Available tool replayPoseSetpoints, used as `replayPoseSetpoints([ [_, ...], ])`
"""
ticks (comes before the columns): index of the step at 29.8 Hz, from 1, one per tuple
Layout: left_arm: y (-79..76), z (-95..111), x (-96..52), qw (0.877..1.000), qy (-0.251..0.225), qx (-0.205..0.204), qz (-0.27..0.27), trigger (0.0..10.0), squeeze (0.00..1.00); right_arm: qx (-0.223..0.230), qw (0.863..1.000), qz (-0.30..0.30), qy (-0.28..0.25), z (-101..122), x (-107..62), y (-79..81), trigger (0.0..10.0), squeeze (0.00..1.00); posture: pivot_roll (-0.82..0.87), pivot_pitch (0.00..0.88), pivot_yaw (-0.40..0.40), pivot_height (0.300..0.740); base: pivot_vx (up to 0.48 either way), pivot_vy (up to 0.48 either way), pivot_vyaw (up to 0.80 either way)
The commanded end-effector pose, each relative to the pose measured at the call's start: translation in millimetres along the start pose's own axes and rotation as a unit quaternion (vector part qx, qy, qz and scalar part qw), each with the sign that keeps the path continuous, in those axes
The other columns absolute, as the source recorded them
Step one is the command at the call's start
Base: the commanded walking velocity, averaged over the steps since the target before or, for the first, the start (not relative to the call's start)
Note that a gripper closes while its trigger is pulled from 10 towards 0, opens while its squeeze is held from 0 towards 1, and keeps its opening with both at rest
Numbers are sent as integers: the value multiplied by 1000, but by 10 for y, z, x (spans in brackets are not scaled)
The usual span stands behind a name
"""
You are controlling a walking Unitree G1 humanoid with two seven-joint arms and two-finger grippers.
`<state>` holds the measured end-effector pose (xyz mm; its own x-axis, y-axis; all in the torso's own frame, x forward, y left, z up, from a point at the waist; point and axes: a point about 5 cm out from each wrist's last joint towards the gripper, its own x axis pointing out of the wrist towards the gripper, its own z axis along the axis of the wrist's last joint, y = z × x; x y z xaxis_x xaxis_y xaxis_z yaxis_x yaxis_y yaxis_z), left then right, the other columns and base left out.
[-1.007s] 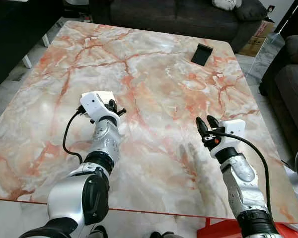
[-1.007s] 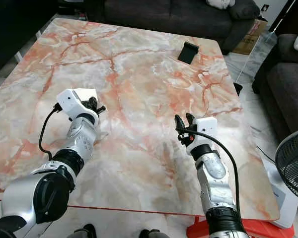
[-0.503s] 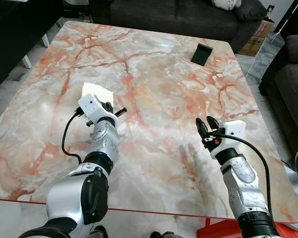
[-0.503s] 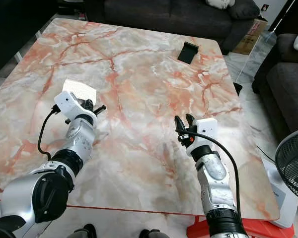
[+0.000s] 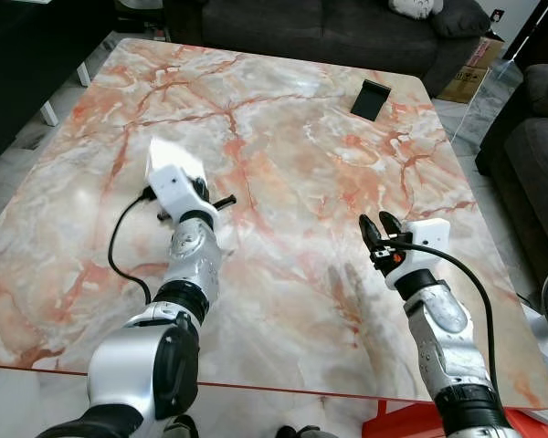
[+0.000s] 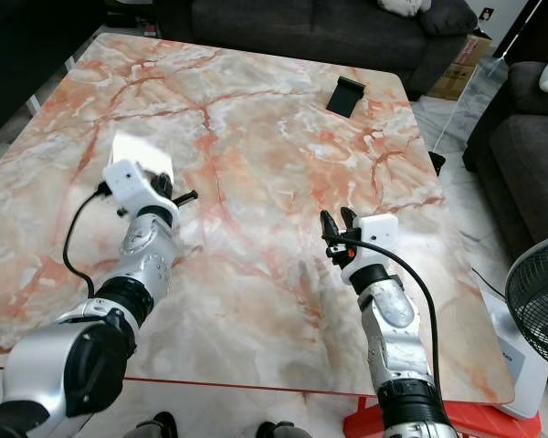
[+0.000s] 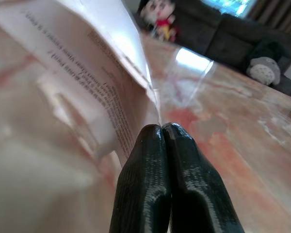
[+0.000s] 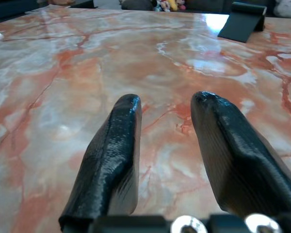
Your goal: Picking trash to rubbish bin
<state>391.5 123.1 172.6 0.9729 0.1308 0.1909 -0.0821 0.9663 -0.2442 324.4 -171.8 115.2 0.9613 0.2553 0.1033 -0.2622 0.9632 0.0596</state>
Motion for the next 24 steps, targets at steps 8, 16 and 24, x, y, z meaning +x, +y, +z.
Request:
replayPoseSetpoints([
  [8,-32,-68,-150,992,-40,108,-43,10000,0,12,999,-20,-22,54,93,19,10000,0,-135,103,-94,740,0,0,0],
  [16,11,-149,-242,974,-48,207,-73,10000,0,20,997,-43,-55,166,174,12,10000,0,-110,69,-61,740,0,0,0],
  [24,32,-84,-215,948,-70,295,-99,10000,0,32,996,-57,-68,178,246,10,10000,0,-85,3,-19,740,0,0,0],
])
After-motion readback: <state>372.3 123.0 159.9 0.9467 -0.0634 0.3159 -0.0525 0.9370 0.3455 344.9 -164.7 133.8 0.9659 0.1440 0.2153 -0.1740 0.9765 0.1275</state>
